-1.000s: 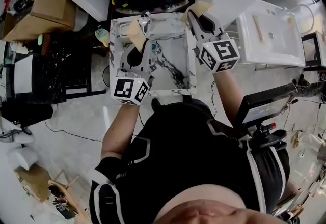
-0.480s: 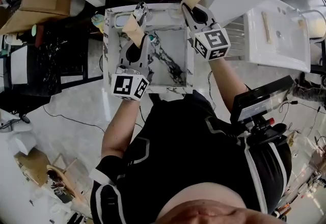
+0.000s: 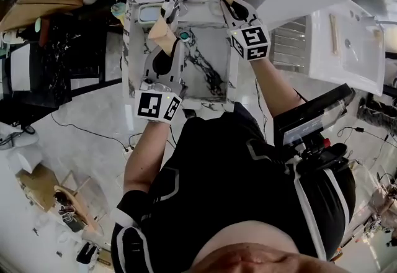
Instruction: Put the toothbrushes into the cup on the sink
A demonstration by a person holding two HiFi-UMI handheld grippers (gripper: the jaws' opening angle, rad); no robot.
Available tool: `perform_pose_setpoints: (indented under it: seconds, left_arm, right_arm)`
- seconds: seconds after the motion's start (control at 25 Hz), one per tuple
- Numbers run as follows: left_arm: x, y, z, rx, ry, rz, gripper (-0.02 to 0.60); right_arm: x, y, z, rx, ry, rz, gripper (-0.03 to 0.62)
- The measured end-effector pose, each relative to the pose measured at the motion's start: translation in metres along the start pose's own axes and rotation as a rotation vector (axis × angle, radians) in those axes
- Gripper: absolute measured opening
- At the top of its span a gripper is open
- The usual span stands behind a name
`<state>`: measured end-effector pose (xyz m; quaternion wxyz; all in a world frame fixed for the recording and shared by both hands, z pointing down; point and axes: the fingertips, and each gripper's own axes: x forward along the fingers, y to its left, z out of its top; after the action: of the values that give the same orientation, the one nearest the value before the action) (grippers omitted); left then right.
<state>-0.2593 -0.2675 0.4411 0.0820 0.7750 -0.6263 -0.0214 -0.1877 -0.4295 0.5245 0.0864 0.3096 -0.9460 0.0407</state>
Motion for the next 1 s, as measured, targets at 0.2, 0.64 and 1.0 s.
perform_pose_setpoints:
  seconds: [0.2, 0.64, 1.0]
  left_arm:
    - [-0.002, 0.001, -0.005, -0.004, 0.013, 0.014, 0.028]
    - [-0.002, 0.004, -0.009, -0.01, 0.022, 0.016, 0.029]
    - [-0.007, 0.006, -0.012, -0.012, 0.028, 0.016, 0.028]
  right_arm:
    - [0.006, 0.002, -0.025, 0.001, 0.035, 0.009, 0.037]
    - [0.018, 0.009, -0.059, -0.028, 0.128, 0.023, 0.037]
    - [0.022, 0.013, -0.065, -0.05, 0.145, 0.013, 0.037]
